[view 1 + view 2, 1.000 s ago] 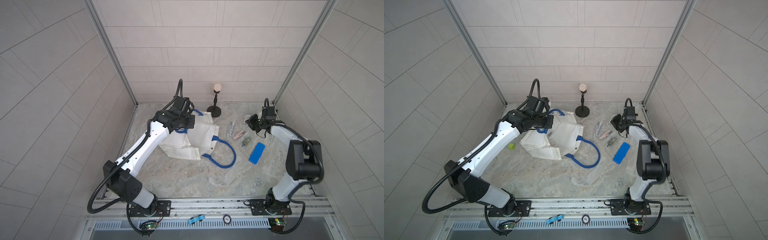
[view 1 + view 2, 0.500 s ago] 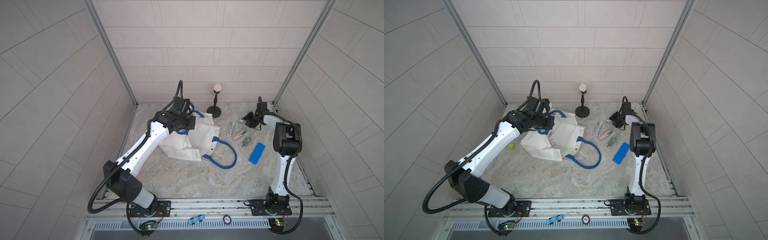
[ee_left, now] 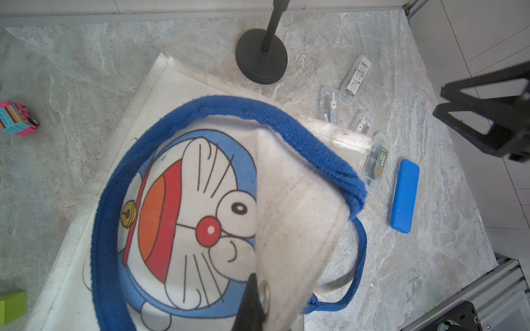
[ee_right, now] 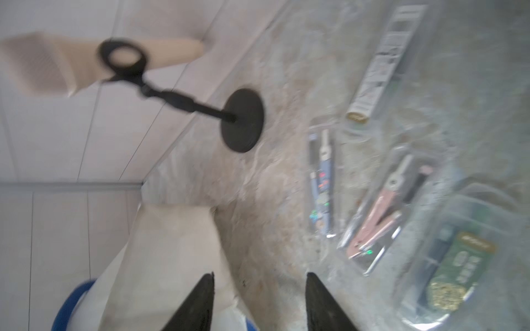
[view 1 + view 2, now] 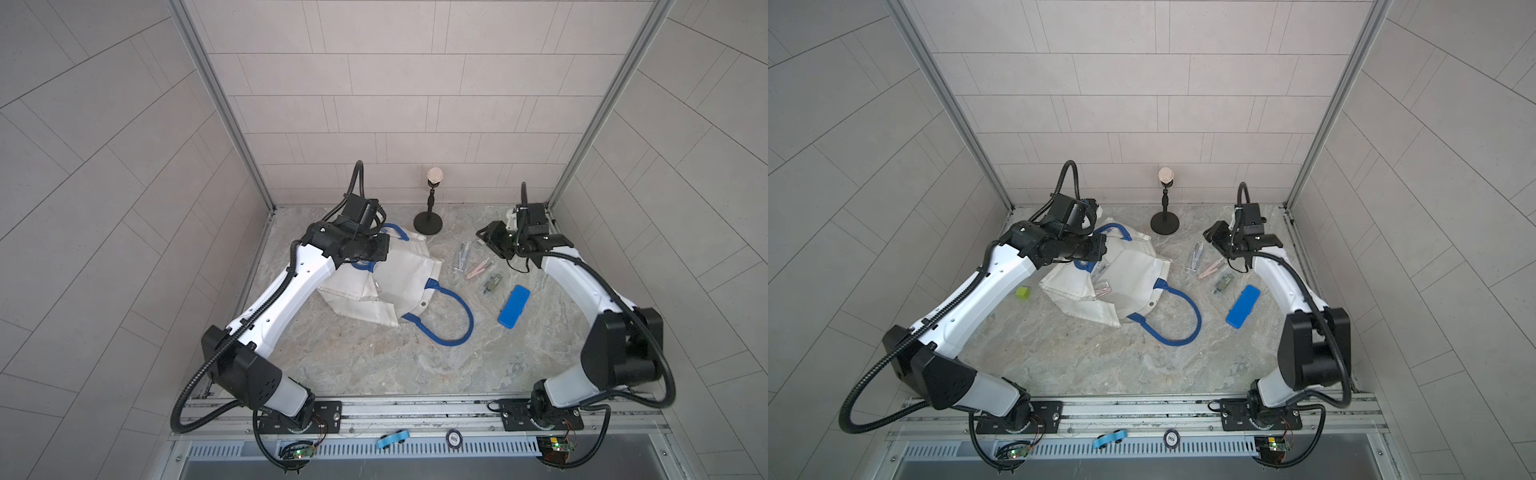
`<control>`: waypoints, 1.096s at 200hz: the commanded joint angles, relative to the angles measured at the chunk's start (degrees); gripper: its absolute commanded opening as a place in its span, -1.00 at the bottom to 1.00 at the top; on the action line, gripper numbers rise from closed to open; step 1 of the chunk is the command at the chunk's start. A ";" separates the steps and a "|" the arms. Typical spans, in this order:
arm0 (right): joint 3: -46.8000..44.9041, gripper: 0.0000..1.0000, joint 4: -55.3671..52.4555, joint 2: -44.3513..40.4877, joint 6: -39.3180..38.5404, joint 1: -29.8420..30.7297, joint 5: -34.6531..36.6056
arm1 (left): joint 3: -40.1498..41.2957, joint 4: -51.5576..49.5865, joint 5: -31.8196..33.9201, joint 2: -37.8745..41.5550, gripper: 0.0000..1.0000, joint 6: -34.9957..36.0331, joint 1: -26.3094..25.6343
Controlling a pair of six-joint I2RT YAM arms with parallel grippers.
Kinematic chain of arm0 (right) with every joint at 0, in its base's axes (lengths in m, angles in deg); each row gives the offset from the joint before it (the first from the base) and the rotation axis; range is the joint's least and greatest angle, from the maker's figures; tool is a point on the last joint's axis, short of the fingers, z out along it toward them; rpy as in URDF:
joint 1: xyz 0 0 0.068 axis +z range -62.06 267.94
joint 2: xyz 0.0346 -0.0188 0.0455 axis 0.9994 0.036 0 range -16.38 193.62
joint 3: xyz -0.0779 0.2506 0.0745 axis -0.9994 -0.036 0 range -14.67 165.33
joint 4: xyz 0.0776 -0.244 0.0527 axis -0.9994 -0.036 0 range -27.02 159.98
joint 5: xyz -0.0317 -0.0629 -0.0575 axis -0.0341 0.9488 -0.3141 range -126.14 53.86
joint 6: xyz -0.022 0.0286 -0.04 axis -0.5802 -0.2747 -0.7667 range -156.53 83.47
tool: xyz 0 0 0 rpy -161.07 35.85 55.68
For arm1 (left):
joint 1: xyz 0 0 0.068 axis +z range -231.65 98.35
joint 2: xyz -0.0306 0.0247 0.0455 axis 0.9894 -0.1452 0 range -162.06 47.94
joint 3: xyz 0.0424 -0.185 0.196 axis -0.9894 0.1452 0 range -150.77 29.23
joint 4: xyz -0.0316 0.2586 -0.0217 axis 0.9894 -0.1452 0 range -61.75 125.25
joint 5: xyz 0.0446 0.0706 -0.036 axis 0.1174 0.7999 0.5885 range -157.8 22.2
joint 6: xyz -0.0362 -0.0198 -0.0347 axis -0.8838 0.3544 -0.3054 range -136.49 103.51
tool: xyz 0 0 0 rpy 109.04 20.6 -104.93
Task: Take out the compass set from the canvas bag
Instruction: Place the compass set at the center of the board, then adjust the canvas bag at the center of the board.
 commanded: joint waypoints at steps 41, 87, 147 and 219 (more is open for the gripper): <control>-9.46 -0.10 5.87 -14.18 7.83 28.56 11.07 | -3.75 -2.37 -0.23 -0.37 -1.00 2.22 0.24; -11.32 0.09 17.86 -2.24 17.15 38.14 15.47 | -4.66 -3.57 -0.14 -0.91 -1.00 1.78 -0.05; 0.69 0.20 33.27 25.02 35.45 40.75 18.47 | -5.12 -4.22 -0.06 -2.04 -1.00 2.52 -0.36; 8.88 0.37 48.01 39.42 45.79 39.01 26.52 | -4.67 -3.86 -0.80 -2.35 -1.00 3.47 -1.80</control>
